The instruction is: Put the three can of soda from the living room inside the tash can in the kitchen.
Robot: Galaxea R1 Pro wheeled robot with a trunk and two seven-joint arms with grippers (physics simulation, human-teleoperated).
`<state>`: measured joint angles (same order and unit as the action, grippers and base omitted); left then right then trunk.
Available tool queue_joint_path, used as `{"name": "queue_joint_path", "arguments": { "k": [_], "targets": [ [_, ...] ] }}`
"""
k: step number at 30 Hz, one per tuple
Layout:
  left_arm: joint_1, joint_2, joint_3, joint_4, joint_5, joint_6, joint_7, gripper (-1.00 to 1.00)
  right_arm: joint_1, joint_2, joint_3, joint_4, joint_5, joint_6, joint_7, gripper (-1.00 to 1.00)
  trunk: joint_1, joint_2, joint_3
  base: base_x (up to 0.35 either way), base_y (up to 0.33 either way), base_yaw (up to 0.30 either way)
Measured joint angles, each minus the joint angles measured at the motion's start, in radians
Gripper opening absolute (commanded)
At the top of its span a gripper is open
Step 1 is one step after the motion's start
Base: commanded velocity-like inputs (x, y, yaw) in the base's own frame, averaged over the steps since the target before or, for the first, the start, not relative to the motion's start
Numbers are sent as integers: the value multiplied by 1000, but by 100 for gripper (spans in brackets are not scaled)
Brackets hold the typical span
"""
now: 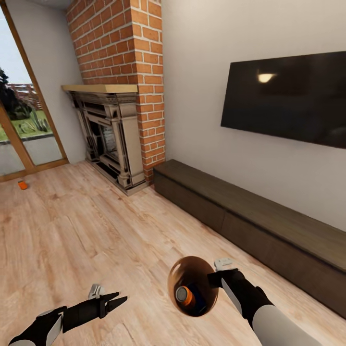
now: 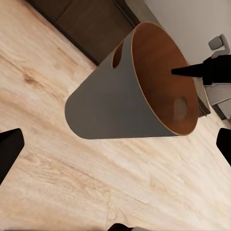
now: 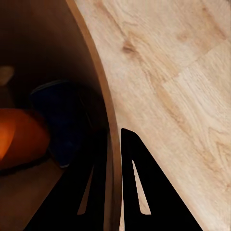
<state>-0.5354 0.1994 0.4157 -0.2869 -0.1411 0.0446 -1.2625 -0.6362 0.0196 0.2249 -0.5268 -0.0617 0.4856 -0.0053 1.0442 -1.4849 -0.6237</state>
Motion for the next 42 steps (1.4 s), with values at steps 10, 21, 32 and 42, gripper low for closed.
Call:
{"name": "queue_joint_path", "arguments": {
  "k": [10,21,32,42],
  "targets": [
    [0,0,0,0,0,0,0,100,0,-1,0,0,0,0,0,-100,0,0,0,0,0,286],
    [0,0,0,0,0,0,0,100,0,-1,0,0,1,0,0,-100,0,0,-3,0,0,286],
    [0,0,0,0,0,0,-1,100,0,0,0,0,0,0,0,-100,0,0,-7,0,0,286],
    [0,0,-1,0,0,0,-2,100,0,0,0,0,0,0,0,-100,0,0,-11,0,0,285]
  ]
}}
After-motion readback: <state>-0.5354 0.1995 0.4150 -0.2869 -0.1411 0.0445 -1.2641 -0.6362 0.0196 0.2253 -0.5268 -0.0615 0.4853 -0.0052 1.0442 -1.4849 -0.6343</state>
